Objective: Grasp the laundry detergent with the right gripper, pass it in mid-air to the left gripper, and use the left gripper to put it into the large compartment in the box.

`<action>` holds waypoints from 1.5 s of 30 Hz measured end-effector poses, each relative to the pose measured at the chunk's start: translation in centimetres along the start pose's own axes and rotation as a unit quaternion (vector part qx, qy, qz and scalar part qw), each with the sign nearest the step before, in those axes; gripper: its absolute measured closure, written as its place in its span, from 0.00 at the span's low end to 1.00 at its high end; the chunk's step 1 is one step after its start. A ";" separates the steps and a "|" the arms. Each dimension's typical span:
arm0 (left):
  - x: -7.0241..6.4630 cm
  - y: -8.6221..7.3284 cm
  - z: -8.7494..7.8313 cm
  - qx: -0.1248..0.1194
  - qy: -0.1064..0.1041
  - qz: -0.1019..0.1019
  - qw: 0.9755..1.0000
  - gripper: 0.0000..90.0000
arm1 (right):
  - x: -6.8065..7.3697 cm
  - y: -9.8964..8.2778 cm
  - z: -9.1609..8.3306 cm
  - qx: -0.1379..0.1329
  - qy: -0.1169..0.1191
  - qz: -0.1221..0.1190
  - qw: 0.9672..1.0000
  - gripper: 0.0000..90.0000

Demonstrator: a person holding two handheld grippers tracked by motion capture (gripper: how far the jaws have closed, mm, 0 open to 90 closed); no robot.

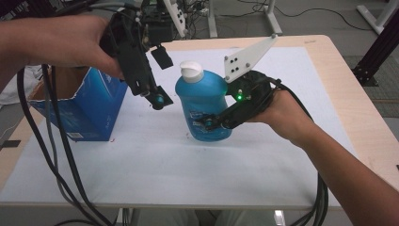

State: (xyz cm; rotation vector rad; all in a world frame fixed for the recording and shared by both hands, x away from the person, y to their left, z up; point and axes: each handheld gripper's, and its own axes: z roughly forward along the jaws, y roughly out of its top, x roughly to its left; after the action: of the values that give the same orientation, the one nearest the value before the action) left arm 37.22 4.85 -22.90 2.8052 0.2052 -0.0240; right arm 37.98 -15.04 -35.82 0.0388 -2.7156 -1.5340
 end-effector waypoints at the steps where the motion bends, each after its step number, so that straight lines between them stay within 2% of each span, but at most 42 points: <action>1: -0.1 0.2 -0.1 0.001 0.000 0.002 1.000 0.02 | 0.0 0.0 0.0 0.000 0.000 0.000 1.000 0.50; 12: -0.5 1.4 0.5 0.019 -0.003 0.013 1.000 0.02 | 0.4 2.1 1.9 0.019 0.015 -0.010 1.000 0.50; 20: -0.5 1.7 0.9 0.030 -0.004 0.015 0.999 0.02 | 0.5 3.1 2.5 0.011 0.019 -0.009 1.000 0.50; 34: -0.7 1.9 1.4 0.042 -0.001 0.028 0.999 0.02 | 0.6 3.3 2.1 0.004 0.012 -0.003 1.000 0.50; 36: -0.7 1.9 1.3 0.041 -0.004 0.031 0.999 0.07 | 0.7 3.3 2.0 0.002 0.009 -0.002 1.000 0.50; 45: -0.6 1.9 1.4 0.042 -0.003 0.038 0.998 0.14 | 0.7 3.2 1.9 0.003 0.008 -0.002 1.000 0.49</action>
State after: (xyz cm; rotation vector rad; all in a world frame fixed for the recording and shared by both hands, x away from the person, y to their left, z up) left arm 36.87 2.55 -23.58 2.8941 0.0984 -0.0249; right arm 37.17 -11.82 -34.05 0.0570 -2.7093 -1.5214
